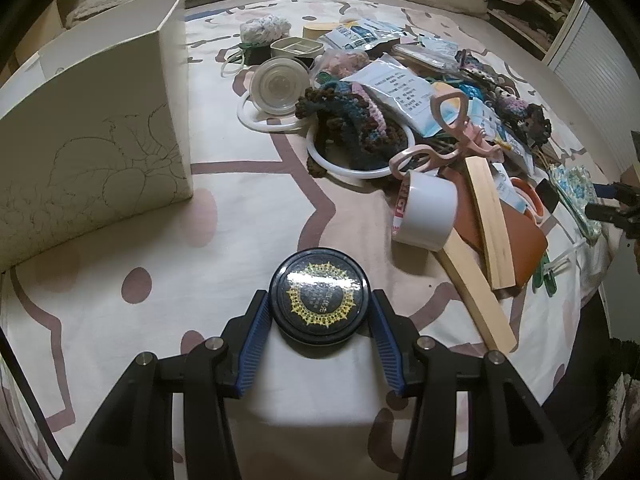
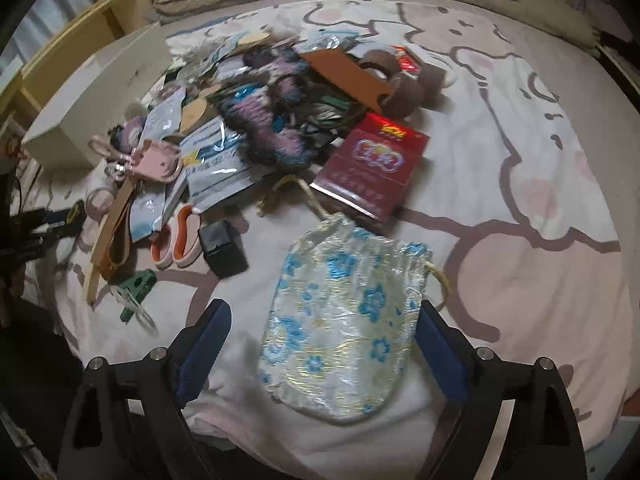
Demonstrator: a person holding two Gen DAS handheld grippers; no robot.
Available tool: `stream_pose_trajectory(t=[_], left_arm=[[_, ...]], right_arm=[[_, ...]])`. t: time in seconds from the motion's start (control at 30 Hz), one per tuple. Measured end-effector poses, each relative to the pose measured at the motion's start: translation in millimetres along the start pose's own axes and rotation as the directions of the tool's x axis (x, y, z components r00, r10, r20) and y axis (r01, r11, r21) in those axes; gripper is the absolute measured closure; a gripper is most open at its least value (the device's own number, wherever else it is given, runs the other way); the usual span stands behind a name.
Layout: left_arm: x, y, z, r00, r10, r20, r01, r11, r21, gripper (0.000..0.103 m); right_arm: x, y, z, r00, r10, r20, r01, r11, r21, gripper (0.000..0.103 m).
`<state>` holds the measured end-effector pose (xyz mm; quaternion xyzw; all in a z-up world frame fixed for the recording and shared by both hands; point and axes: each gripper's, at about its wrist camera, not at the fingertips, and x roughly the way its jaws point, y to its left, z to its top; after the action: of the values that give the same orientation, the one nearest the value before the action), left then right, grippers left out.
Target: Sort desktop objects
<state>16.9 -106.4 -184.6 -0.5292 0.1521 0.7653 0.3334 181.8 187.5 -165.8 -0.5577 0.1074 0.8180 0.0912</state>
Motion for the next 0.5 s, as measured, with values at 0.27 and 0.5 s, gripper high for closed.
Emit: stream_pose_trajectory(t=[0.27,0.5], left_arm=[[-3.3,0.7,-1.3,1.000,0.002,0.012,-0.002,1.000,-0.002,0.053],[-6.1,3.7,1.1,1.000,0.000,0.027,0.000,1.000,-0.014,0.053]], right_arm=[[17.3,20.8,-2.1,0.989,-0.147,-0.021,0.144,0.986,-0.089,0.012],[12.5,9.0,-2.4,0.989,-0.147,-0.033,0.145,0.988,-0.061,0.040]])
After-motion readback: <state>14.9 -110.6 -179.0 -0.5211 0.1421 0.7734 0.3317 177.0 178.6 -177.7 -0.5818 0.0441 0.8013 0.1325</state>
